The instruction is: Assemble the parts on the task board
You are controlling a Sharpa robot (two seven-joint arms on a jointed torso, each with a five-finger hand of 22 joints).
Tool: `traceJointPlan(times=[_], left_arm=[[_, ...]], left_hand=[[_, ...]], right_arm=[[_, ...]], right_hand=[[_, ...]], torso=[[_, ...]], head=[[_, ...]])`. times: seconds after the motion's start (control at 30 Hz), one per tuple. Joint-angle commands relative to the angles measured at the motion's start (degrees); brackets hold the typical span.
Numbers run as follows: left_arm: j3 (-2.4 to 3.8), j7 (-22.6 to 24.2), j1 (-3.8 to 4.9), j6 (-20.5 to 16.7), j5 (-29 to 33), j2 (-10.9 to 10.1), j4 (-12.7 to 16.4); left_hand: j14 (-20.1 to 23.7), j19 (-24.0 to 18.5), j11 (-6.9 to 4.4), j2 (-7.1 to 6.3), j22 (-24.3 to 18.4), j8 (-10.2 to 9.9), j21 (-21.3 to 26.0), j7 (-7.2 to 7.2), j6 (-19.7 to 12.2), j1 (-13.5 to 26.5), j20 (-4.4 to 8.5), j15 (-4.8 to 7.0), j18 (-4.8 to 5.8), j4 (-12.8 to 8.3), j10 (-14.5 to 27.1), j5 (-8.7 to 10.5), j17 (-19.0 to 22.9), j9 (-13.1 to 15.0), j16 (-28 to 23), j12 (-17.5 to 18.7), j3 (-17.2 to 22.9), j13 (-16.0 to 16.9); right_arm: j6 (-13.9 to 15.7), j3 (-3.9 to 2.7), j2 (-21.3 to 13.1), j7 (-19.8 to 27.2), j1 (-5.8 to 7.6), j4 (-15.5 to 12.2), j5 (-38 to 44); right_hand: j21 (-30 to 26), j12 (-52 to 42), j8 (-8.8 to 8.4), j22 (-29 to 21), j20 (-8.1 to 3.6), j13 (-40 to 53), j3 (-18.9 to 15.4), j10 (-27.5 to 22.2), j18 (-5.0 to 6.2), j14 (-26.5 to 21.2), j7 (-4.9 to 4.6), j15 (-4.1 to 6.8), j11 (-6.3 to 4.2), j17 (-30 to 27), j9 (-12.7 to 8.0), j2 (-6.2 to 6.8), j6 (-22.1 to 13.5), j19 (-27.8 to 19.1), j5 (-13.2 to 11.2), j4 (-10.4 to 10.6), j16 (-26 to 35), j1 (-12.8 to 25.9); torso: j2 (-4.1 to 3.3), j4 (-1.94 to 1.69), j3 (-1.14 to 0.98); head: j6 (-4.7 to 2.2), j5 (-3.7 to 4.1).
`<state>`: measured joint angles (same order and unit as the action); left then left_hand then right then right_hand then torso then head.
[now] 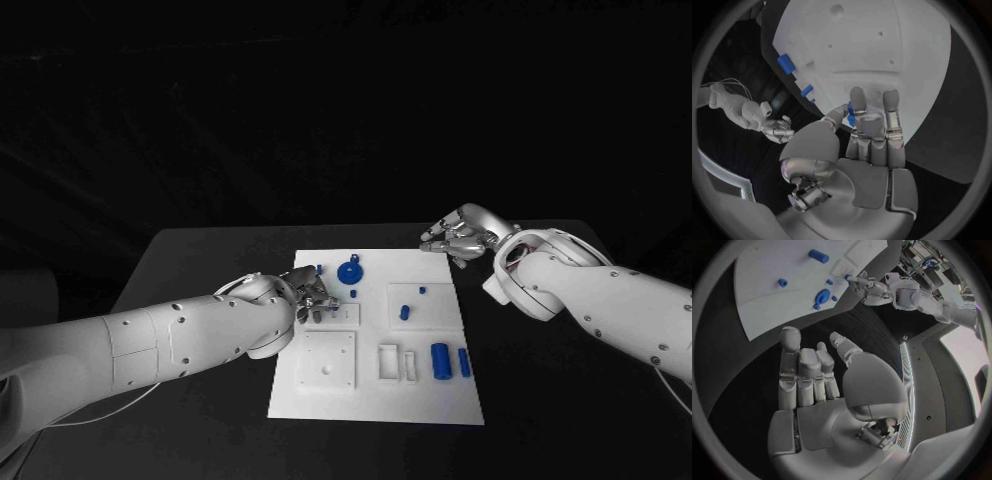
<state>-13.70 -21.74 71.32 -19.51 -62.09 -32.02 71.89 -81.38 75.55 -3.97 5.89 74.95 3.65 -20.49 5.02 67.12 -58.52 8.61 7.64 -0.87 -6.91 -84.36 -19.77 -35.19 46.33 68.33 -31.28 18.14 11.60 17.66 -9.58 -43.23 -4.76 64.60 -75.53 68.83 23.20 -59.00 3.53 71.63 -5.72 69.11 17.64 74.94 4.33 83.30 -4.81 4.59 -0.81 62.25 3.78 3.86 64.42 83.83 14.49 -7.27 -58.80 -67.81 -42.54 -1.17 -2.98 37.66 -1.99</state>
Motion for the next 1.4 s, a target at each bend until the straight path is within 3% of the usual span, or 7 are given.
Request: traceJointPlan(times=[0.03,0.23,1.4], left_arm=[[0.04,-0.7,0.01,3.1,0.1,0.5,-0.2],[0.04,-1.3,0.01,3.9,-0.5,0.9,-0.5],[0.03,-3.3,0.01,8.1,-1.4,0.8,-0.6]], left_hand=[[0.0,0.4,-0.78,0.23,0.2,0.3,0.5,-7.49,12.2,-0.9,0.09,0.28,0.34,0.1,-2.5,0.1,0.1,0.1,0.0,0.1,0.3,0.0],[0.0,0.5,-0.75,0.21,0.4,0.3,0.7,-7.46,12.1,-0.9,0.08,0.28,0.34,0.0,-2.5,0.11,0.4,0.1,-0.1,0.2,0.3,0.0],[-0.1,0.7,-0.73,0.31,0.9,0.3,1.1,-7.46,12.2,-0.9,-0.12,0.16,0.17,-0.8,-2.5,-0.35,0.2,0.1,0.2,0.0,0.5,0.0]], right_arm=[[-0.1,-0.03,0.1,0.4,-0.04,-0.1,-0.1],[-0.1,-0.03,0.1,0.4,-0.04,-0.1,-0.1],[-0.3,-0.03,0.3,0.4,-0.28,0.1,-0.1]], right_hand=[[-0.2,0.2,0.04,-0.1,-0.14,0.0,0.0,-0.4,0.69,-0.2,-0.03,0.07,-0.17,-0.1,-0.1,0.3,-0.3,2.5,0.4,0.2,0.2,0.0],[-0.2,0.1,0.03,-0.1,-0.14,0.0,0.0,-0.3,0.68,-0.2,-0.02,0.08,-0.18,-0.1,-0.1,0.3,-0.3,2.5,0.4,0.2,0.2,0.1],[-0.1,0.1,0.04,-0.1,-0.16,0.0,0.0,-0.3,0.64,-0.2,-0.01,0.09,-0.19,-0.1,-0.1,0.32,-0.2,2.5,0.6,0.3,0.2,0.2]], torso=[[-0.03,0.02,0.03],[0.02,0.09,0.01],[0.02,0.0,0.0]], head=[[0.08,-0.01],[0.38,0.05],[0.57,0.08]])
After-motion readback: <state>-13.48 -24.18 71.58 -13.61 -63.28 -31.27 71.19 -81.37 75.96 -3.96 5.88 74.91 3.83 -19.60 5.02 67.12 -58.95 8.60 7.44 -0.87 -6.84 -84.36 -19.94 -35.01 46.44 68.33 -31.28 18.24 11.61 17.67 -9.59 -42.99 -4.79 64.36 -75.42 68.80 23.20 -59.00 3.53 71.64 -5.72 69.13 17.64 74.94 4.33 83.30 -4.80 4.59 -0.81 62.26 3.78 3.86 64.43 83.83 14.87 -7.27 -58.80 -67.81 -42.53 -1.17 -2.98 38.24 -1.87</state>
